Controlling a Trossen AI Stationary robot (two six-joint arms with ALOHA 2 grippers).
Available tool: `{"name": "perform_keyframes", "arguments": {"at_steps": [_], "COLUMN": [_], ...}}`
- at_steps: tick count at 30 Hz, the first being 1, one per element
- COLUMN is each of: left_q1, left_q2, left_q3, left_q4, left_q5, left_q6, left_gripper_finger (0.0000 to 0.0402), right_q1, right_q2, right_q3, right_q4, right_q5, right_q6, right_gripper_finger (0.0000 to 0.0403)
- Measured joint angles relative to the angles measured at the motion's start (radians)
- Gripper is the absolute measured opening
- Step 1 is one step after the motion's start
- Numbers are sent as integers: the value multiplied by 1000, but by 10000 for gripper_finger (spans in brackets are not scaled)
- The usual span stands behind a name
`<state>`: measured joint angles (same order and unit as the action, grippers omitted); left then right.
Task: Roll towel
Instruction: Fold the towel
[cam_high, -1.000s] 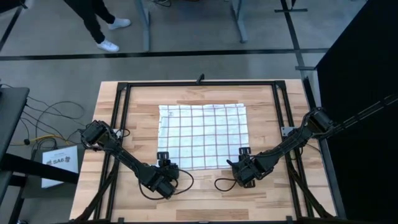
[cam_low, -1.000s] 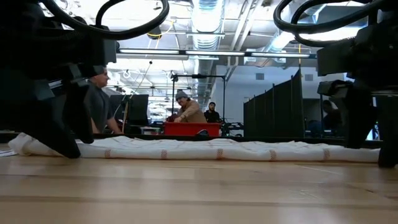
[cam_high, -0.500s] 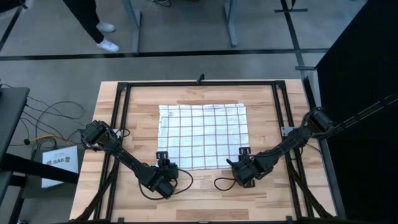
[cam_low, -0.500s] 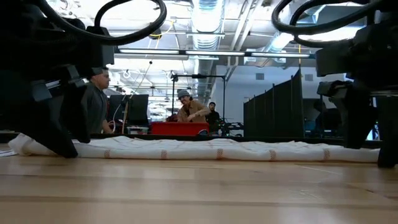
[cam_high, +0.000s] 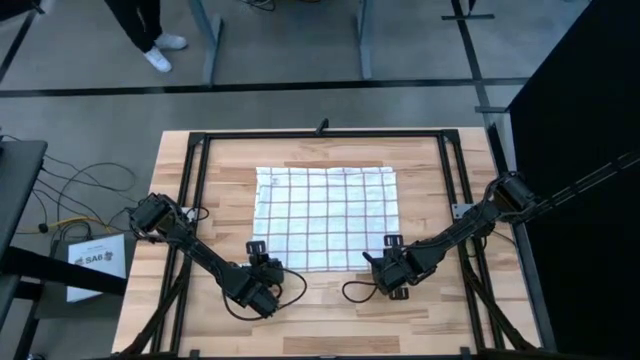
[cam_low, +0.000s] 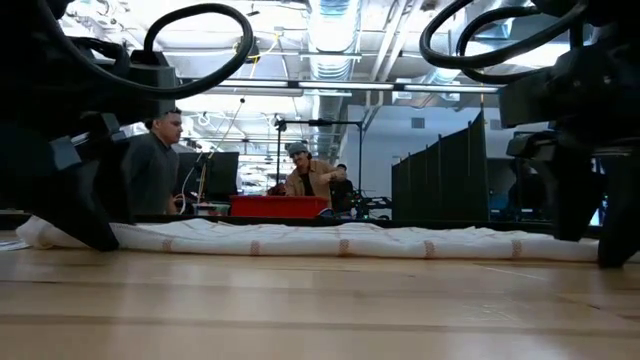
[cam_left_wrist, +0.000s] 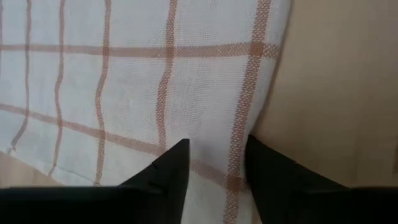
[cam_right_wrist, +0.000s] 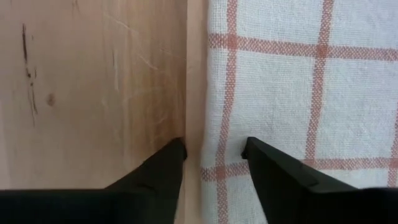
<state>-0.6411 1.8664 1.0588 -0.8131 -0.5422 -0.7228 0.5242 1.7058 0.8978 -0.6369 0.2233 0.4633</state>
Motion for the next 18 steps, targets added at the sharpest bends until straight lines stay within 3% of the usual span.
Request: {"name": "perform_keyframes", "arguments": {"at_steps": [5,8,18], "left_q1": [0,0,-34], "left_q2": [0,0,-1], "left_q3": [-1,-1,28], "left_q4": [24,27,61], "left_q5": [29,35,153], "left_q6": [2,-16,-110], "left_gripper_finger": [22,4,0], "right_q1": [-1,-3,82], "right_q2": [1,1,0], "right_q3": [-1,-2,-3], "right_q4": [-1,-7,66], "right_q5": [-15,-15,-121], "right_q6": [12,31,193], "right_gripper_finger": [64,11,0]}}
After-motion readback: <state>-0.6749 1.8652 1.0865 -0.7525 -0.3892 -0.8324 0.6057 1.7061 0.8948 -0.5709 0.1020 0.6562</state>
